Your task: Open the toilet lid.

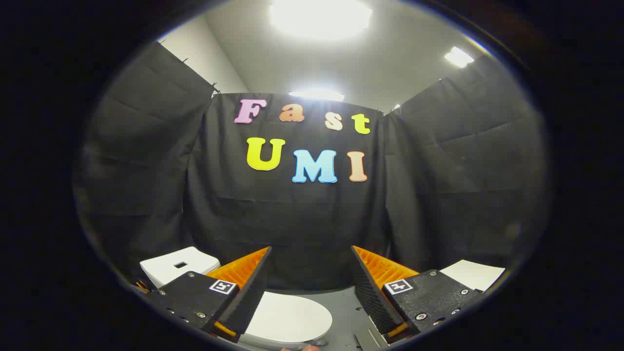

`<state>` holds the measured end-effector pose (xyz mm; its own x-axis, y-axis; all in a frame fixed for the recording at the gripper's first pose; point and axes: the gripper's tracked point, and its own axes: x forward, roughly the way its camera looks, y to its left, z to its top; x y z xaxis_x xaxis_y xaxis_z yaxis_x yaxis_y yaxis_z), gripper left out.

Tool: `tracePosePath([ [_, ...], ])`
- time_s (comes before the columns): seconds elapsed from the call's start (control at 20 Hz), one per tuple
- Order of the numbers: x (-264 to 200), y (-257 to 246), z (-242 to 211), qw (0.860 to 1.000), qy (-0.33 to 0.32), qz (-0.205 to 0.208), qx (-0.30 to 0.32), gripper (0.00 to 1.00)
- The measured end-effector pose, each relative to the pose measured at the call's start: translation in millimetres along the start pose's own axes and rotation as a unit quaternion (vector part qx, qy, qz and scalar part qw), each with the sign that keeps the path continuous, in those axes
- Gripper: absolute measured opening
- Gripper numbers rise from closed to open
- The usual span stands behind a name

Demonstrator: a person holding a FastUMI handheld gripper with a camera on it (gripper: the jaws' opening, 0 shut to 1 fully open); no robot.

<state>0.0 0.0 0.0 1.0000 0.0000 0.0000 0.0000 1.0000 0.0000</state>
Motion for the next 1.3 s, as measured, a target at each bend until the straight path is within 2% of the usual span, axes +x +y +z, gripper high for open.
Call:
tracePosePath([
  [0.85,2,9,-4,1.000,0.009,0.011,-0.011,0.94],
  [1.1,8,14,-17,1.000,0.021,0.015,-0.006,0.94],
  [1.3,15,10,-37,0.999,0.046,-0.006,0.022,0.95],
])
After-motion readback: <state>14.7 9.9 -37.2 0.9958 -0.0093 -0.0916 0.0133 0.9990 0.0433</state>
